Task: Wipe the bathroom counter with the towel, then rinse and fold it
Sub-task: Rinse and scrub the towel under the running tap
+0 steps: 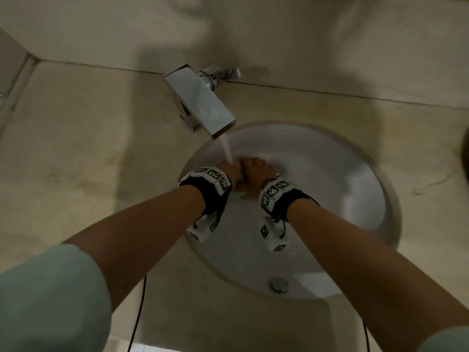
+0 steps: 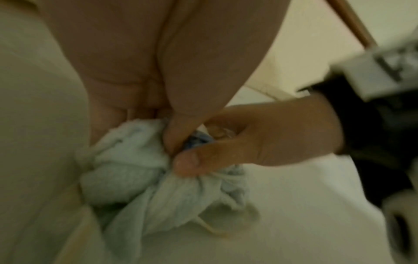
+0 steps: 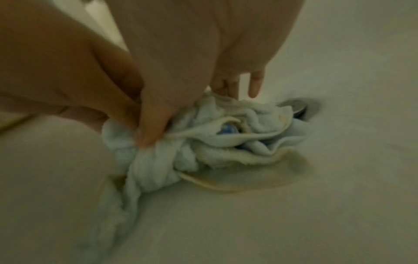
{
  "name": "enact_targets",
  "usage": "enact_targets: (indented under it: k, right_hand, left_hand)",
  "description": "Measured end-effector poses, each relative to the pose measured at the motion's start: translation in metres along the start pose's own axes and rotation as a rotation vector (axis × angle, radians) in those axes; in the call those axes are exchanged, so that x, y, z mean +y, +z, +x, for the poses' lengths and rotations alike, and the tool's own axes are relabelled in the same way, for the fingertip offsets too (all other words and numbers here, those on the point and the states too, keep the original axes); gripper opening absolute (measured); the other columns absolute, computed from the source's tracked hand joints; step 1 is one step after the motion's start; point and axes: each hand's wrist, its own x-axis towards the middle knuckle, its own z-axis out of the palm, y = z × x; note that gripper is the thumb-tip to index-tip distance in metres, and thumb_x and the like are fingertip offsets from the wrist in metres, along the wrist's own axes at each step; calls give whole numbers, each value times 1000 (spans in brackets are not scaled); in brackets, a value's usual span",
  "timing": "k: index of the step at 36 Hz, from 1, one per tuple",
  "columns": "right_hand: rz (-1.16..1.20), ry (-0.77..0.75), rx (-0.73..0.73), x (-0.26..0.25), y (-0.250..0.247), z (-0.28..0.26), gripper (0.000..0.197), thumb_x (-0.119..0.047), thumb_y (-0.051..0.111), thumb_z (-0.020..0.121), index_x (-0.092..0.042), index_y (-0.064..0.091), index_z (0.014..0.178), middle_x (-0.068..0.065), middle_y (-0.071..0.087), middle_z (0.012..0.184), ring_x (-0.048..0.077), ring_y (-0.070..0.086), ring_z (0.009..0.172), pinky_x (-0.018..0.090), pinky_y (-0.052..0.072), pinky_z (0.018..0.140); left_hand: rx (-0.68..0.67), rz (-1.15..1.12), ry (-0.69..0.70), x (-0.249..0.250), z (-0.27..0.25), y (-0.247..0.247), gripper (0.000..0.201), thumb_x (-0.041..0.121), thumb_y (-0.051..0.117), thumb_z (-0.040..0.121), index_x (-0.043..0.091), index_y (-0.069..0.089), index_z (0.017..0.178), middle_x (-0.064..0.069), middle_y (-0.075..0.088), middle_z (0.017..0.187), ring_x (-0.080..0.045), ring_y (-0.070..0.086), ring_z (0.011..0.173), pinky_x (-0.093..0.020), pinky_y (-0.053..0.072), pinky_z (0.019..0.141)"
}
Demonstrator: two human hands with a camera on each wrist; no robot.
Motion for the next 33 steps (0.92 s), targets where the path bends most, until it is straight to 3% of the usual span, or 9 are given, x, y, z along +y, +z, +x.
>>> enact_targets:
  k: [7, 12, 15, 18, 20, 23, 26, 29, 33]
  right_hand:
    - [309, -84, 203, 7, 1, -13, 47, -32, 50, 98, -8, 41, 138, 16, 51, 135, 32, 49, 123, 37, 39, 99]
    - [489, -103, 305, 3, -1, -22, 28, -18, 48, 98, -5, 50, 123, 16, 59, 119, 31, 56, 108, 36, 44, 90]
    - [570, -65, 318, -2, -8, -28, 29, -15, 39, 100, -7, 44, 127, 16, 58, 118, 31, 58, 103, 32, 42, 81]
    - [649, -25, 316, -5, -16, -30, 37, -17, 36, 102, -8, 33, 137, 15, 56, 108, 26, 55, 81, 27, 36, 68]
    - [715, -36, 296, -6, -17, -28, 45, -18, 41, 101, -5, 24, 141, 8, 49, 107, 20, 51, 85, 24, 36, 63]
    - [834, -83, 202, -10, -10, -24, 69, -14, 58, 93, -1, 14, 145, 11, 44, 131, 21, 47, 122, 12, 43, 78]
    - [674, -156, 88, -7, -5, -26, 101, -18, 76, 78, -7, 5, 150, 12, 27, 152, 26, 31, 139, 34, 34, 109]
    - [287, -171, 22, 0, 4, -31, 120, -38, 81, 72, -14, -6, 151, 10, 4, 159, 27, 8, 146, 45, 20, 117]
    - [42, -164, -23, 2, 18, -31, 135, -54, 82, 61, -21, -14, 150, 9, -10, 159, 33, -9, 146, 52, 12, 118]
  left_hand:
    - [81, -202, -16, -12, -14, -9, 33, 18, 38, 101, 0, 56, 121, -20, 57, 125, -35, 54, 114, -36, 40, 99]
    - [68, -226, 28, -11, -20, -9, 31, 21, 38, 101, 4, 57, 118, -19, 59, 122, -34, 57, 111, -34, 42, 93]
    - [97, -258, 18, -7, -21, -14, 34, 18, 35, 102, 0, 55, 122, -19, 57, 127, -34, 55, 115, -35, 41, 99]
    - [112, -275, -20, -6, -23, -21, 38, 15, 30, 103, -8, 55, 120, -23, 56, 127, -37, 53, 117, -36, 39, 99]
    - [114, -272, -29, -8, -24, -25, 40, 16, 29, 104, -9, 55, 121, -23, 54, 129, -36, 51, 119, -36, 38, 99]
    - [135, -244, -57, -12, -21, -21, 36, 15, 34, 102, -4, 49, 129, -20, 49, 137, -33, 47, 126, -34, 35, 103]
    - [171, -210, -91, -20, -20, -11, 41, 14, 40, 100, 1, 39, 139, -17, 43, 143, -30, 43, 131, -33, 35, 107]
    - [165, -248, -73, -36, -1, 7, 48, 29, 32, 101, 15, 27, 147, -9, 29, 153, -27, 31, 139, -39, 24, 117]
    - [170, -274, -91, -35, -6, 8, 40, 29, 29, 102, 14, 43, 136, -10, 44, 142, -29, 43, 129, -43, 34, 111]
